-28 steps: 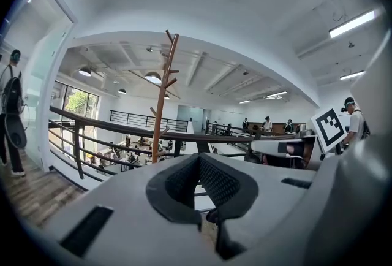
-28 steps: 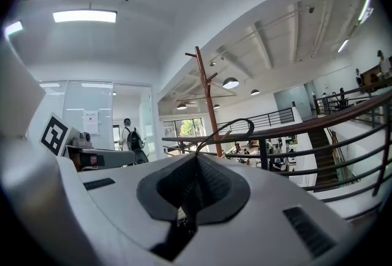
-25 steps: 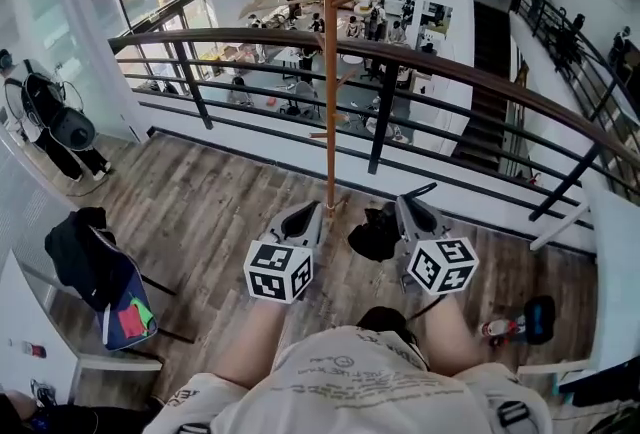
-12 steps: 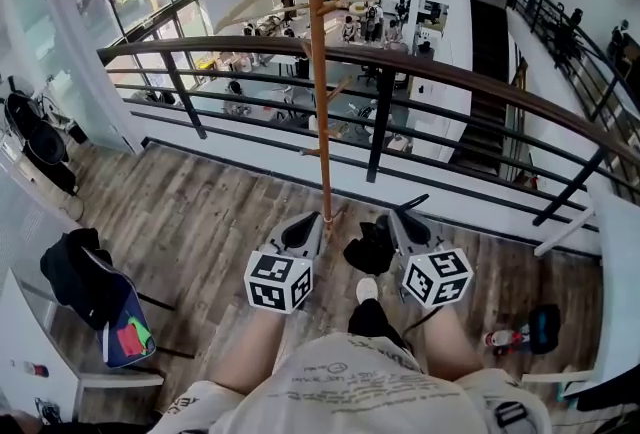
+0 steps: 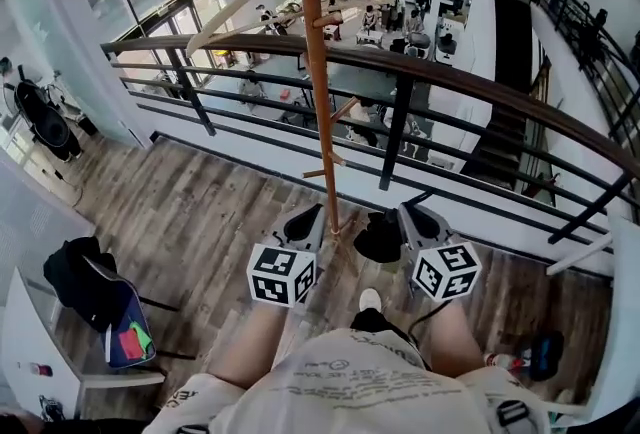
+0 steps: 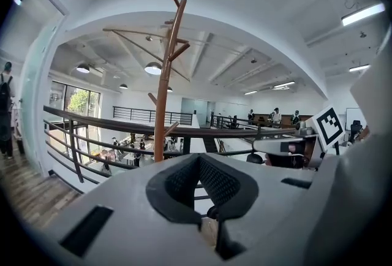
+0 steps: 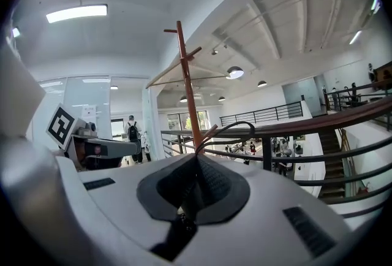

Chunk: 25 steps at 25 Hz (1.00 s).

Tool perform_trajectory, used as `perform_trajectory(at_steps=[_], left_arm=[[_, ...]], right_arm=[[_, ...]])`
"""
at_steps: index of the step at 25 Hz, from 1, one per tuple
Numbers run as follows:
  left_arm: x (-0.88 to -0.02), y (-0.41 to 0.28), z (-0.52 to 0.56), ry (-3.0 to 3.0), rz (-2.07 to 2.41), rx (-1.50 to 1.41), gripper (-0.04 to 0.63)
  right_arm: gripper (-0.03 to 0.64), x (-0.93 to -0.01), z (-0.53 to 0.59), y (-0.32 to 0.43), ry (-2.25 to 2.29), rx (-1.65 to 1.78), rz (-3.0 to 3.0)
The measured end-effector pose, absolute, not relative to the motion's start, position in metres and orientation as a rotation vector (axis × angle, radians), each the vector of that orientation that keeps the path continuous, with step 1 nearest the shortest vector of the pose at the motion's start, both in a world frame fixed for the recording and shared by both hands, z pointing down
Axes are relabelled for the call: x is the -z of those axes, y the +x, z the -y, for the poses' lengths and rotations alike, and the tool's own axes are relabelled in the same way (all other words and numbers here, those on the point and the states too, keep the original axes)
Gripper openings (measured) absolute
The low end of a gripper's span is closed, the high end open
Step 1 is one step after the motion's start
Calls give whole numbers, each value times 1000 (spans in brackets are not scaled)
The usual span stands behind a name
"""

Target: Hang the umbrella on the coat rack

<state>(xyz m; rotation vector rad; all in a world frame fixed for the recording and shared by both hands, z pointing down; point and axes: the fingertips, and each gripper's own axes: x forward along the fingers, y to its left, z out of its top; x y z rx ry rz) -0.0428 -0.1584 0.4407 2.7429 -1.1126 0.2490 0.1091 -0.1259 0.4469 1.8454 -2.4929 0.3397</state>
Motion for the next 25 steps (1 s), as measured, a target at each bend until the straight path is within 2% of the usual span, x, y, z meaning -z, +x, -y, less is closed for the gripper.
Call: perform_trajectory(at_steps=[16,25], left_arm=[[-442,22,270,2656,1329,-257,3],[-449,18,302,2574,1397,-267,3]], right_arm=[[5,-451,262,152,1462,-295,2628],[5,-469,322,135,1124,-299,2695]])
